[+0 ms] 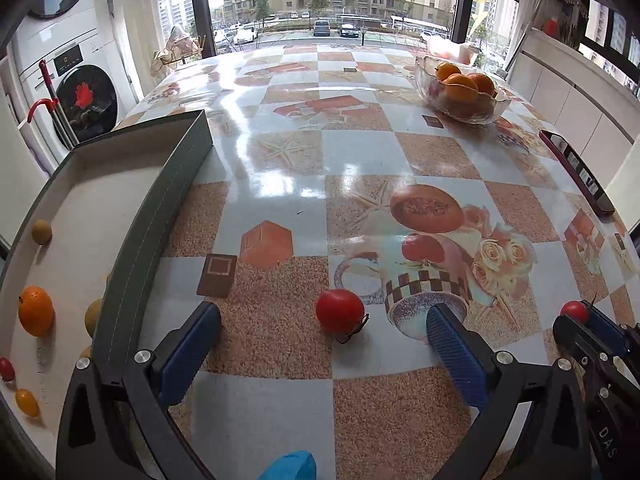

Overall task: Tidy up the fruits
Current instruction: 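Grasp a red tomato with the right tool while the left tool grasps another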

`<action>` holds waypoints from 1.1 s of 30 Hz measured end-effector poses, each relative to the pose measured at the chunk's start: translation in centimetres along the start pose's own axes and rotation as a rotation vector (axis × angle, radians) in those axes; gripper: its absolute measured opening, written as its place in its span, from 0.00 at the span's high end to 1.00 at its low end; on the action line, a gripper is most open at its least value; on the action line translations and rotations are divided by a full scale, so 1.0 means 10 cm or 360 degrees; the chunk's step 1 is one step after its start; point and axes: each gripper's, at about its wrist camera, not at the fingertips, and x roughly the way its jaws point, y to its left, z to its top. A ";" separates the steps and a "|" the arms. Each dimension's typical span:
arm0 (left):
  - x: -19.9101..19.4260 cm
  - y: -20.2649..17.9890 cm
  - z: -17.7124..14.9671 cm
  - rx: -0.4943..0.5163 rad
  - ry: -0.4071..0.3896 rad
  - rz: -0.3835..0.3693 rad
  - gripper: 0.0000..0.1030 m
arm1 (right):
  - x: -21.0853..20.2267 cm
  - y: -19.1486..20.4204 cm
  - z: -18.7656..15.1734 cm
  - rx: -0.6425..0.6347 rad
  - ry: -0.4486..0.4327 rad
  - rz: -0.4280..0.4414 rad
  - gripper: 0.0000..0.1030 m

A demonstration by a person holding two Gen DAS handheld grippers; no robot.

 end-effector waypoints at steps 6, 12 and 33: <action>0.00 0.00 0.00 0.0000 -0.0001 -0.0001 0.00 | 0.00 0.02 -0.01 -0.0023 -0.0008 -0.0032 0.76; 0.00 0.00 0.00 0.0000 0.0000 -0.0001 0.00 | 0.00 0.04 -0.03 -0.0036 -0.0013 -0.0048 0.76; 0.00 0.01 0.00 0.0000 0.0001 -0.0002 0.00 | -0.01 0.05 -0.03 -0.0039 -0.0013 -0.0051 0.76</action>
